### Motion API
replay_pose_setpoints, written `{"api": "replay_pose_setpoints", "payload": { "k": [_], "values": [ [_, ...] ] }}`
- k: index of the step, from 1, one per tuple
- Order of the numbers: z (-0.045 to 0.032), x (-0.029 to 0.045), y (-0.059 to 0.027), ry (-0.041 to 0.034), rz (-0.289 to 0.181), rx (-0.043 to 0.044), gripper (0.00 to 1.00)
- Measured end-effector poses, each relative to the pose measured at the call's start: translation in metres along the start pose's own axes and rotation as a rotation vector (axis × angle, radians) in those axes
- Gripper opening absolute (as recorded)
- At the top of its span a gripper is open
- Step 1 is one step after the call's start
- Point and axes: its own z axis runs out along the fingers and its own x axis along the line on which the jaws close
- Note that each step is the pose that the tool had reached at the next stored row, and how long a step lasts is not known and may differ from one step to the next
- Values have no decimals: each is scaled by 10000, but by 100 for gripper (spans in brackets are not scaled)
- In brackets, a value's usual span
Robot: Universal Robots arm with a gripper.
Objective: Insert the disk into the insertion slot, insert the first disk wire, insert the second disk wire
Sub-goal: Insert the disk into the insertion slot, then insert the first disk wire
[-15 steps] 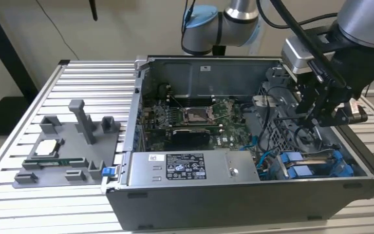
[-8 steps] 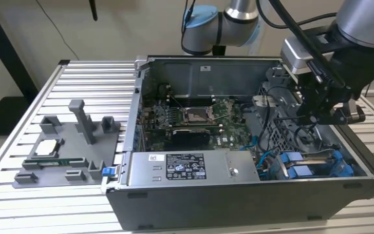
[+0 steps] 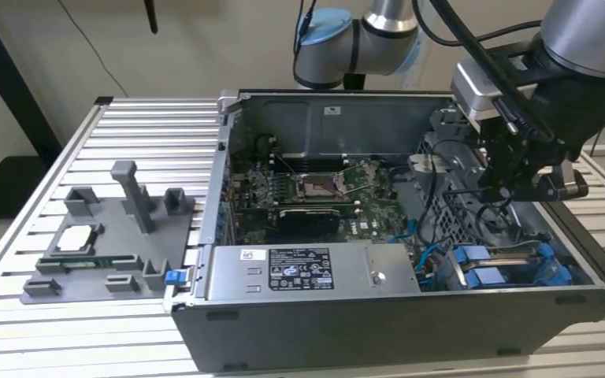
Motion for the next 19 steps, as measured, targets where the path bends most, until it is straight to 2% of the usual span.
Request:
{"api": "replay_pose_setpoints", "payload": {
  "k": [1, 2, 8, 10, 12, 15, 16, 19],
  "values": [
    [0, 0, 0, 0, 0, 1, 100],
    [0, 0, 1, 0, 0, 2, 0],
    [2, -1, 1, 16, -2, 2, 0],
    [8, 2, 0, 92, -11, -4, 0],
    [18, 8, -11, 203, -25, -11, 0],
    [31, 21, -54, 325, -40, -20, 0],
    [37, 25, -80, 354, -43, -22, 0],
    [59, 40, -164, 372, -47, -25, 0]
  ]
}}
